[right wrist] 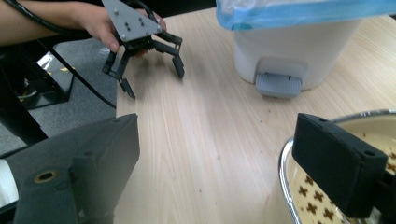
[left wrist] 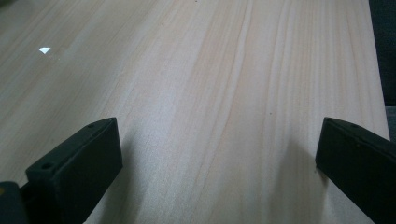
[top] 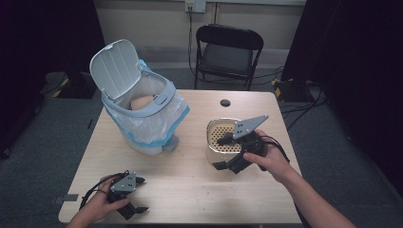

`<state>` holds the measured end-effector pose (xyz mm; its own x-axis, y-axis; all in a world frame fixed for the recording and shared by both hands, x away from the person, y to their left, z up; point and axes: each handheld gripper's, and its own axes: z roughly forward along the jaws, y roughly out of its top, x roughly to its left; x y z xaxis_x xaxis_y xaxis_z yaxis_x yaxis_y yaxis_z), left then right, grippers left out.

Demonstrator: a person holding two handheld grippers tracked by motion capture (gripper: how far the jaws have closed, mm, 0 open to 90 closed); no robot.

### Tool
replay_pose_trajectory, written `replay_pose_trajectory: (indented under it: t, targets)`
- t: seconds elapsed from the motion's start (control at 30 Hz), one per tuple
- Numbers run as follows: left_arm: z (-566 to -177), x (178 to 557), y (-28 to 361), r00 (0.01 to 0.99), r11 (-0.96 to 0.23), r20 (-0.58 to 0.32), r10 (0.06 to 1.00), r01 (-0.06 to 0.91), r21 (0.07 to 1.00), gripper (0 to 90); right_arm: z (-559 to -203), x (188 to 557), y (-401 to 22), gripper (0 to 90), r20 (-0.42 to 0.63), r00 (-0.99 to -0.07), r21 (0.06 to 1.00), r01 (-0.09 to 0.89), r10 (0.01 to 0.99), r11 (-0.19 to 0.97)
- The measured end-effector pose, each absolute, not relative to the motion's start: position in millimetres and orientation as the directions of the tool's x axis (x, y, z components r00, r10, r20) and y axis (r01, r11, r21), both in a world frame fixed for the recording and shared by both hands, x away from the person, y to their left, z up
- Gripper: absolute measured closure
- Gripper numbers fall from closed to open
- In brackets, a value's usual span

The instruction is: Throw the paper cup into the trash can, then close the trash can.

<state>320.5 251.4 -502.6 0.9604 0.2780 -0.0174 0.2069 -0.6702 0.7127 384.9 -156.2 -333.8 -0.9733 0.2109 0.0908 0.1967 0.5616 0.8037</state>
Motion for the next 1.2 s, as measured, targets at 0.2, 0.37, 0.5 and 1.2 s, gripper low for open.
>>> replay_pose_trajectory:
  t: [0.2, 0.37, 0.5, 1.2]
  targets:
    - [-502.8, 320.5, 251.4, 0.960, -0.669, -0.015, 0.279, 0.206, 0.714, 0.0, -339.1, 378.0, -166.1, 14.8, 0.085, -0.975, 0.809, 0.188, 0.206, 0.558]
    - [-502.8, 320.5, 251.2, 0.960, -0.668, -0.017, 0.278, 0.206, 0.715, 0.0, -347.9, 372.3, -176.3, 14.8, 0.095, -0.972, 0.805, 0.203, 0.217, 0.558]
    - [-502.9, 320.5, 251.3, 0.960, -0.667, -0.018, 0.279, 0.207, 0.716, 0.0, -356.5, 368.9, -183.8, 14.8, 0.095, -0.969, 0.797, 0.211, 0.228, 0.566]
    - [-502.9, 320.4, 251.2, 0.960, -0.667, -0.017, 0.279, 0.207, 0.715, 0.0, -401.1, 353.0, -219.2, 14.8, 0.137, -0.953, 0.775, 0.273, 0.270, 0.570]
